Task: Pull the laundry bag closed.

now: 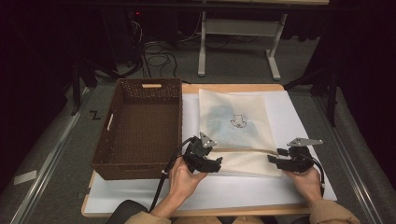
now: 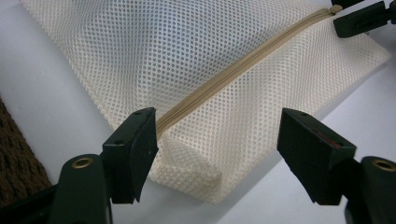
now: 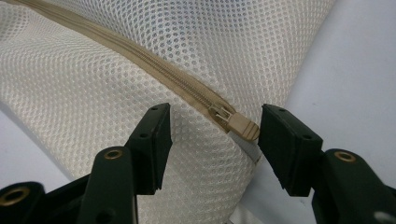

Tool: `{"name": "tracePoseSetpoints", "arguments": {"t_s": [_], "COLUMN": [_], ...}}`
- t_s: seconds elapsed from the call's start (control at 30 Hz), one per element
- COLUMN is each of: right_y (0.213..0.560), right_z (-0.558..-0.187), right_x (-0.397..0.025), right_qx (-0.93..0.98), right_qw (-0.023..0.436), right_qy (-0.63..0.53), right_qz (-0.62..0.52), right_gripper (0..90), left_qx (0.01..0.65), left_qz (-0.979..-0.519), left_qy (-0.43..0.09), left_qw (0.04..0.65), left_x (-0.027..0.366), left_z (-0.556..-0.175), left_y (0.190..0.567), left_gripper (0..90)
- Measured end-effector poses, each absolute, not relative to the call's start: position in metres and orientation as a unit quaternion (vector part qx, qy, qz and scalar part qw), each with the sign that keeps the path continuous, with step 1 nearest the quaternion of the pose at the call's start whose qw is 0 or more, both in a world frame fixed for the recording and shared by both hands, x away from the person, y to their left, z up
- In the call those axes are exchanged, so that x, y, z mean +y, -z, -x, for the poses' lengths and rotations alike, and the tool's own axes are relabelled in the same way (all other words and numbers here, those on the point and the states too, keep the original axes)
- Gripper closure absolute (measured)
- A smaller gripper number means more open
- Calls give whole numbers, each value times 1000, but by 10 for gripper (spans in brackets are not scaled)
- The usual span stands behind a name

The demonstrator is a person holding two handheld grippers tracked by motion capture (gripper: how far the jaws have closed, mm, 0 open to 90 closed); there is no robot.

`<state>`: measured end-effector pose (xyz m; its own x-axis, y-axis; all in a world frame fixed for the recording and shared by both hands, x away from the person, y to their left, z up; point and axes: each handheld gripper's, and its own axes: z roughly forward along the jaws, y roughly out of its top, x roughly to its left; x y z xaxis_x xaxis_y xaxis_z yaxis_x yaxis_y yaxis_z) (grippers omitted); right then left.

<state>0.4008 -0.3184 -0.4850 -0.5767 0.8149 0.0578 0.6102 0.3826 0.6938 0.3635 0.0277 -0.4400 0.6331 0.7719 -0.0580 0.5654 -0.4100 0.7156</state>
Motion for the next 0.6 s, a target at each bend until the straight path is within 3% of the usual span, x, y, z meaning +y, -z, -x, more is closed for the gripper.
{"name": "tracePoseSetpoints", "arguments": {"t_s": [0.6], "right_y": [486], "right_z": [-401], "right_x": [-318], "right_qx": [822], "right_qw": [143], "right_qy": [-345], "right_qz": [-429], "right_gripper": [445], "left_qx": [375], "left_qz": [-843], "left_qy": [-138], "left_qw": [360], "left_x": [28], "left_z": [-347], "left_y": [450], "left_gripper": [305]}}
